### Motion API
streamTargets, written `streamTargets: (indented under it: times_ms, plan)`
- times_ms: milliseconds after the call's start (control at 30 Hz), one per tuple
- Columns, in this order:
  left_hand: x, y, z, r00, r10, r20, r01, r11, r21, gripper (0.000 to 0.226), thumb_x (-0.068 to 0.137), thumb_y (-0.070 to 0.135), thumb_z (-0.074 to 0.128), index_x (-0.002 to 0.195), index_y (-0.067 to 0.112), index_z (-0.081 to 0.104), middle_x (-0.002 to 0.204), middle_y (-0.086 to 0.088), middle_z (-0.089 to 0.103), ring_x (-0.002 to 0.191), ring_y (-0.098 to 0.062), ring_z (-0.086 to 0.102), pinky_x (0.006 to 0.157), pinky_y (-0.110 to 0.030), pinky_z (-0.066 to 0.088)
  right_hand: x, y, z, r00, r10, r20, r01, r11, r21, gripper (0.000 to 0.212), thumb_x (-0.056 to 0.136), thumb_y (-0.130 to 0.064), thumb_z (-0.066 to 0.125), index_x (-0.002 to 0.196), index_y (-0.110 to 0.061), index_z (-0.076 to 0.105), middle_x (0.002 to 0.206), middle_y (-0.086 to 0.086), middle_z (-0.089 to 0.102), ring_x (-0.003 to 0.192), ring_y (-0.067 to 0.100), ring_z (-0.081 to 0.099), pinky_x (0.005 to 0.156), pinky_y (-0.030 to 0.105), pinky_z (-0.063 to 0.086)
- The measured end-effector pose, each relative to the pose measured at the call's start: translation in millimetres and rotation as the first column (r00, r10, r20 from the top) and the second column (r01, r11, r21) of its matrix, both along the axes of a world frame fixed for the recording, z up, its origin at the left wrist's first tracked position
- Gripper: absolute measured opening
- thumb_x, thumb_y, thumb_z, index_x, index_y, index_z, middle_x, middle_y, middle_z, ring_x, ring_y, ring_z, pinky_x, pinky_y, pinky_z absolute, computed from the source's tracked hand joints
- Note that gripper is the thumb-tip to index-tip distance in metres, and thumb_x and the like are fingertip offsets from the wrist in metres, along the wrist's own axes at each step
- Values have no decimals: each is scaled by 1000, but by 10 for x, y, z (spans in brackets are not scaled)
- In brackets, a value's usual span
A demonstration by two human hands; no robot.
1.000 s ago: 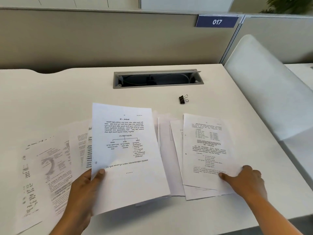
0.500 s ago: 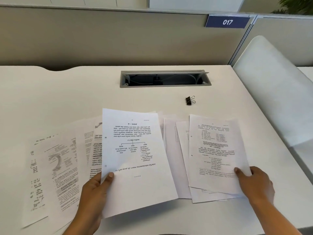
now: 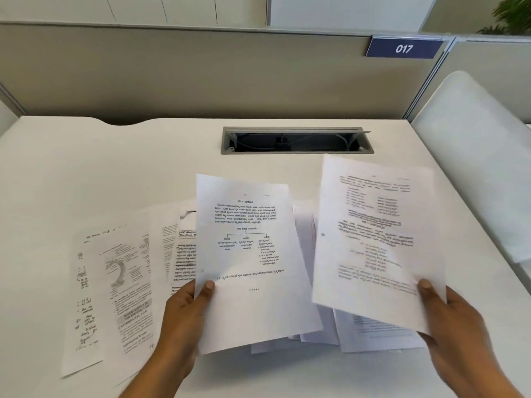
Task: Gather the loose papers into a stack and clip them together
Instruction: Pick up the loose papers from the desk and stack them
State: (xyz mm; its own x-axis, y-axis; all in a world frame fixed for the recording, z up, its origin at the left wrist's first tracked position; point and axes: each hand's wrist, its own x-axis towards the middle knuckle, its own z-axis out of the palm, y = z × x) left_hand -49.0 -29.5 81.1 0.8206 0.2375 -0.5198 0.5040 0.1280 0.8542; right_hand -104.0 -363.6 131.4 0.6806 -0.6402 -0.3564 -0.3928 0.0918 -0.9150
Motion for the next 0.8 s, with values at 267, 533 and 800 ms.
streamTargets:
  times_ms: [267,533,800]
  plan:
    - [-13,-192,101,996,-90,-10,89,994,-60,16,98,24,62,105,20,76,101,3,81,98,-25,75,87,-42,58,41,574,-245,991,121,49,-124,991,56,16,93,-21,64,103,-13,73,95,-3,79,93,24,73,83,39,57]
    - [-77,-300,271,986,-162,47,165,984,-62,23,102,24,55,104,18,78,99,1,82,96,-23,77,83,-37,59,71,706,-237,970,239,51,-242,966,92,16,97,-17,57,100,-23,71,84,-15,78,71,1,73,54,11,51]
    - [-109,-338,345,991,-108,83,117,986,-116,22,103,31,51,100,26,72,98,14,79,88,-6,74,71,-23,53,78,798,-180,966,236,107,-246,964,98,17,90,-7,65,100,-18,72,87,-3,80,74,13,75,55,16,55]
